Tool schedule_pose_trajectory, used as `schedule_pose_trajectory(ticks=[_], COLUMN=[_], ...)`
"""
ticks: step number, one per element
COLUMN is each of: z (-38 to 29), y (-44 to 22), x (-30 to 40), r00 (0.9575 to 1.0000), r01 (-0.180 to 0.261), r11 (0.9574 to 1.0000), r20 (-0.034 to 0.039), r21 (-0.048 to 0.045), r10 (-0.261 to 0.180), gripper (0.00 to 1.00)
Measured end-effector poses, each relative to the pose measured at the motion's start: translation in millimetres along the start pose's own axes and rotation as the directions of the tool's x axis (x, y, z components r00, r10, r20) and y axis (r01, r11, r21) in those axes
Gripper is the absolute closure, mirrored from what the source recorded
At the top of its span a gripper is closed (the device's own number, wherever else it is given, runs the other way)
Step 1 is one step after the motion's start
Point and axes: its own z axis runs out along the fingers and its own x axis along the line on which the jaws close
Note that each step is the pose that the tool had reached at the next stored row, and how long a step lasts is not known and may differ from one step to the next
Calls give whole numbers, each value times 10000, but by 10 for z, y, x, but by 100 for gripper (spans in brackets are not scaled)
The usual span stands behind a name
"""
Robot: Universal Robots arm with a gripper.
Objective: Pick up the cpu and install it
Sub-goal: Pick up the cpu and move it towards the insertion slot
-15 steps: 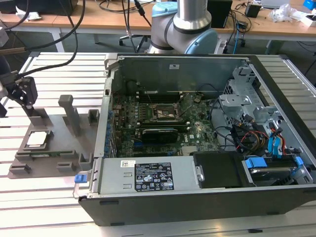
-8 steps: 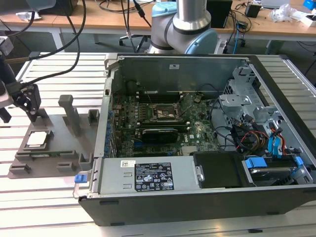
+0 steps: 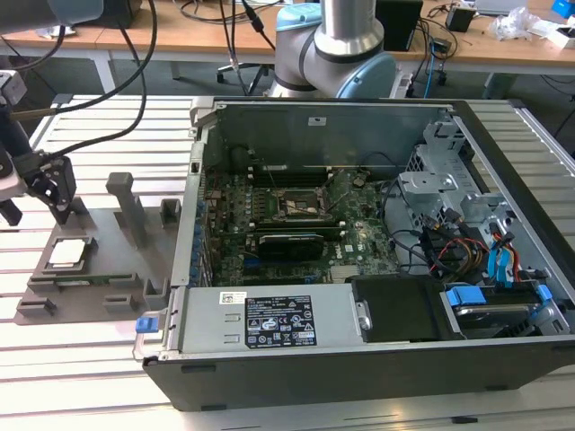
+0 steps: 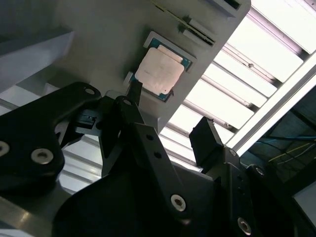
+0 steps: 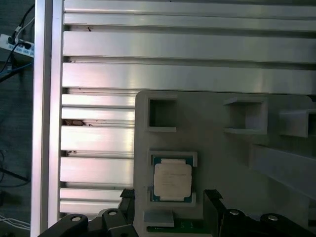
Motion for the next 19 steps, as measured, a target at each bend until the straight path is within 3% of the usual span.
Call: schedule_pose_trajectory(ticks=[19], z=[125], y=[1], x=[-1], r00=[10000], r01=[0], r11=[10000], r20=[1], r21=[0], r10=[0], gripper=[34])
